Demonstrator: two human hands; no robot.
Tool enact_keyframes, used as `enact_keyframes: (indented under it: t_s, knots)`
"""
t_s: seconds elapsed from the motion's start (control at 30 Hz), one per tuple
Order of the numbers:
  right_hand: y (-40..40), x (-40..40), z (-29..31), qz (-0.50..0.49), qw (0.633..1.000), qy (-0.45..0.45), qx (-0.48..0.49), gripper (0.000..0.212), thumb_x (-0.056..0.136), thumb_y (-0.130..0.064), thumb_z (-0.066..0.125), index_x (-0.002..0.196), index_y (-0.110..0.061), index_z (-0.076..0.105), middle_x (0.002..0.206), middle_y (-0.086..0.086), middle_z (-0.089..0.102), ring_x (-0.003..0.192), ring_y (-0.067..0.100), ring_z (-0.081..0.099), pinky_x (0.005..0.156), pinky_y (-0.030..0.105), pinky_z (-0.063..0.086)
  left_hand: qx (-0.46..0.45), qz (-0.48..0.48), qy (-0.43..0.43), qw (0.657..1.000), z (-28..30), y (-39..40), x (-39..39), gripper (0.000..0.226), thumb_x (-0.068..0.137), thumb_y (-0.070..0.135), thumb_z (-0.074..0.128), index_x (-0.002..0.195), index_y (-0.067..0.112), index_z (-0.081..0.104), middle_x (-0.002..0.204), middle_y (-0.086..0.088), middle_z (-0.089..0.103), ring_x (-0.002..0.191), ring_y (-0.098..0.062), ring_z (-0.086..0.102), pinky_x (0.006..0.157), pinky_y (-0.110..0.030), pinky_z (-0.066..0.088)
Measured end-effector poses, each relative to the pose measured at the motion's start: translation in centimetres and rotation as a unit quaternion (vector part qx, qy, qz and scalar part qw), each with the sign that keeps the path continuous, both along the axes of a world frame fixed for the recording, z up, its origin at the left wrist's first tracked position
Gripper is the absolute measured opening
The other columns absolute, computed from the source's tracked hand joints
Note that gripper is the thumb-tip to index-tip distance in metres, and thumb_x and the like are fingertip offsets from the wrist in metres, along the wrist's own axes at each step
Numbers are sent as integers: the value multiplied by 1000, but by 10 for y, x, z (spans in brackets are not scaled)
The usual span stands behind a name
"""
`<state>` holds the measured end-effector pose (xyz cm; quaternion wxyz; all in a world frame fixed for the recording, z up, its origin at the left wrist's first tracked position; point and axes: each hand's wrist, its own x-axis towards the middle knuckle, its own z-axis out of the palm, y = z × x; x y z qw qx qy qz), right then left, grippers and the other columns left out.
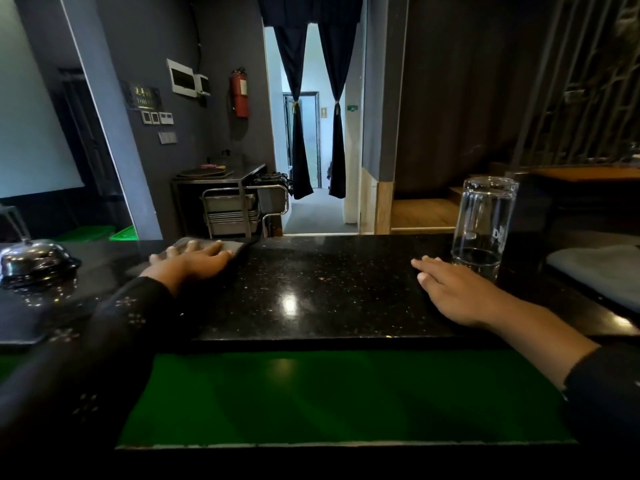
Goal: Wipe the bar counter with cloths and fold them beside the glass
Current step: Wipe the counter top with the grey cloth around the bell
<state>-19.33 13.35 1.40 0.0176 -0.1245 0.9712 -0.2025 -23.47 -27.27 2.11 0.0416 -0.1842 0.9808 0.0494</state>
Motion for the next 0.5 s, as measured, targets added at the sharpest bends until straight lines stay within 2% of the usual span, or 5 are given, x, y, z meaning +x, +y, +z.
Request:
enact_keyframes:
  t_s: [0.13,0.27,0.37,0.5]
  knots:
    - [0,1,-1,-2,1000,16,-15,47,102,-22,27,149,-16,25,159,4,17,147,18,12,118,35,12,6,-119,2,993,8,114,3,67,85,72,14,146,46,7,160,-2,-4,144,-39,-5,111,-64,-5]
    - [1,3,0,-8,999,26,-36,46,101,-19,28,148,-17,29,158,4,21,146,18,16,118,35,14,26,-238,-6,971,4,203,8,63,87,69,15,145,47,5,160,-3,-4,144,-39,-8,110,-62,-8]
    - [0,3,1,-14,999,30,-40,47,101,-16,28,147,-16,30,158,4,22,146,19,17,116,33,15,25,-301,3,953,-2,222,23,59,88,68,15,144,50,4,160,-1,-3,145,-34,-8,111,-58,-10]
    - [2,4,0,-10,998,30,-46,47,100,-14,28,148,-16,28,158,4,22,146,19,16,117,35,17,10,-349,24,937,-6,188,41,56,88,68,14,142,54,3,160,7,-1,146,-22,-5,113,-53,-8]
